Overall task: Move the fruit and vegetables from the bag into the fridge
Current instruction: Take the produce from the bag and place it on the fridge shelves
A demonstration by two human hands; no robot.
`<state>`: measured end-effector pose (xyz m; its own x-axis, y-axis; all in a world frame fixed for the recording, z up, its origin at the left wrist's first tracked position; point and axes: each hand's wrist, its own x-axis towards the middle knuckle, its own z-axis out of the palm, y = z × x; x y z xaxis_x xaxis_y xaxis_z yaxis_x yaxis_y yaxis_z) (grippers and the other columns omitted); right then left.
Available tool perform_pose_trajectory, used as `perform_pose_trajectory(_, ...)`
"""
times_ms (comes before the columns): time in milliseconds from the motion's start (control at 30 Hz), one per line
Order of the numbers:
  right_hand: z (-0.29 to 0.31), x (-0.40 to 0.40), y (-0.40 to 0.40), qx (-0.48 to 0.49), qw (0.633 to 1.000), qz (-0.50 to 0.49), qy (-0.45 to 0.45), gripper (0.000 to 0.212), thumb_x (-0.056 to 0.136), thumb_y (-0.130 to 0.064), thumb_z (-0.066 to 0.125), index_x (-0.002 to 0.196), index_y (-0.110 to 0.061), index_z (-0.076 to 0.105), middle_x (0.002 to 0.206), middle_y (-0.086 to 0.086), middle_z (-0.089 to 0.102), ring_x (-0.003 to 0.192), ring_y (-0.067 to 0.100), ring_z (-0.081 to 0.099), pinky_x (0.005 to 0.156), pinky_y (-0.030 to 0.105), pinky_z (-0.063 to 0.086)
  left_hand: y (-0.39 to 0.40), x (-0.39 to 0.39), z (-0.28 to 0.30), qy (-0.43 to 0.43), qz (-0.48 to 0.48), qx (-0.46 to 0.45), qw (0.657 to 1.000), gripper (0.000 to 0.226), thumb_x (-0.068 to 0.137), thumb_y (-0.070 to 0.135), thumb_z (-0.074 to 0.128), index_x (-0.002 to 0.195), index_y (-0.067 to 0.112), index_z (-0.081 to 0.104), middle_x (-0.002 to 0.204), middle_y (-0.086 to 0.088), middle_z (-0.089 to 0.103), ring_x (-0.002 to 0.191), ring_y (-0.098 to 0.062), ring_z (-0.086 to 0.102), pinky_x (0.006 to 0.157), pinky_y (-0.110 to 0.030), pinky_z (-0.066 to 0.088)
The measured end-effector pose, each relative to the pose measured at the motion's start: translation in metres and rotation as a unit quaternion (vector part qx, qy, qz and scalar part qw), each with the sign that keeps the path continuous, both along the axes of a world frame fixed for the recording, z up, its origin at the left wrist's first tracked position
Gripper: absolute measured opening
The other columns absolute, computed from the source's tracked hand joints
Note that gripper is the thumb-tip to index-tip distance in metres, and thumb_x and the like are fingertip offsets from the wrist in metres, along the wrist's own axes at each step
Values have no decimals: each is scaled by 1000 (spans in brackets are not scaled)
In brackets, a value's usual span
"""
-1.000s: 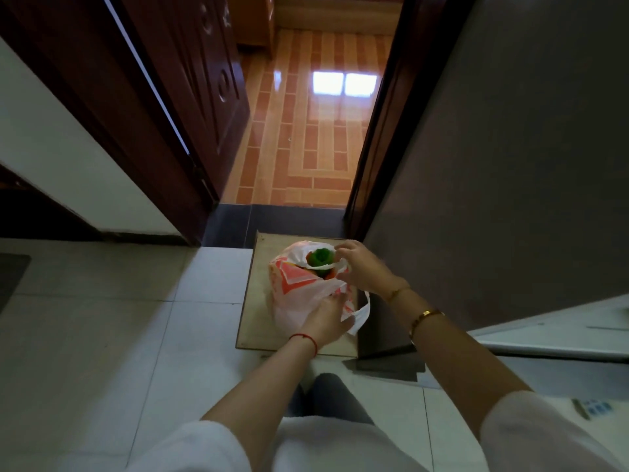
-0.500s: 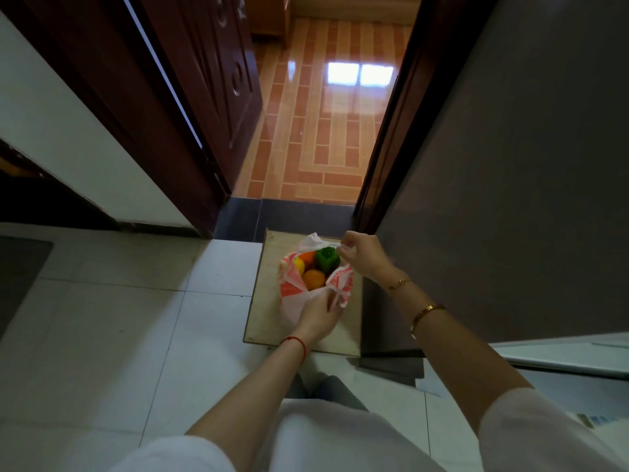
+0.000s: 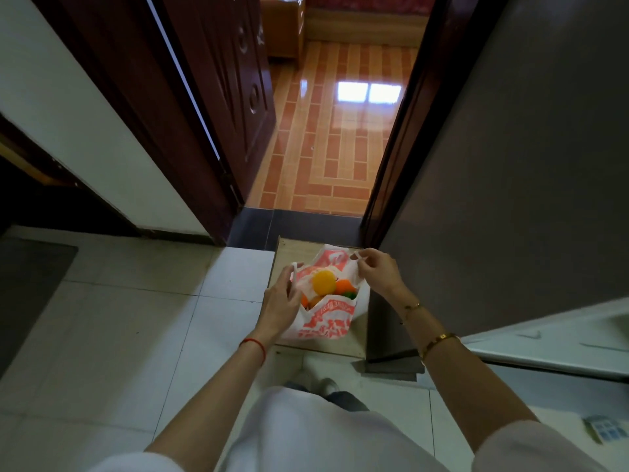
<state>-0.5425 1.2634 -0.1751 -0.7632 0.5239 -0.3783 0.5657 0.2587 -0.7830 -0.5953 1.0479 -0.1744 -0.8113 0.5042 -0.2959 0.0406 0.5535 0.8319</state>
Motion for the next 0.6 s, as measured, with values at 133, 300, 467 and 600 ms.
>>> perform_pose_trajectory(133, 11, 34, -13, -21, 999, -29, 32, 19, 97, -13, 53, 112, -12, 66, 99, 4, 67, 78, 15, 67, 76, 37, 60, -16, 7, 13, 35, -19, 4, 999, 35, 100, 24, 48, 134, 29, 40, 108, -3, 65, 83, -16, 70, 68, -32, 62)
perform_pose_trajectory(300, 21, 82, -28, -58, 996, -37, 58, 31, 95, -16, 57, 126, -13, 59, 97, 11, 72, 84, 25, 71, 77, 41, 61, -39, 20, 31, 57, -44, 28, 997, 39, 100, 21, 49, 136, 30, 39, 105, -3, 66, 85, -17, 71, 69, -38, 62)
perform_pose_trajectory(467, 37, 128, -47, -33, 997, -42, 60, 34, 93, -23, 57, 128, -20, 57, 102, 4, 71, 87, 20, 71, 77, 41, 61, -60, 38, 47, 71, -71, 43, 994, 43, 100, 16, 48, 141, 26, 38, 106, -2, 65, 86, -12, 69, 69, -29, 61)
perform_pose_trajectory(600, 59, 164, -72, -15, 994, -77, 74, 25, 97, -23, 55, 122, -21, 59, 100, -1, 71, 82, 14, 72, 67, 27, 61, -74, 56, 60, 58, -98, 51, 992, 46, 100, 17, 48, 143, 29, 38, 112, 2, 63, 91, -9, 66, 68, -17, 57)
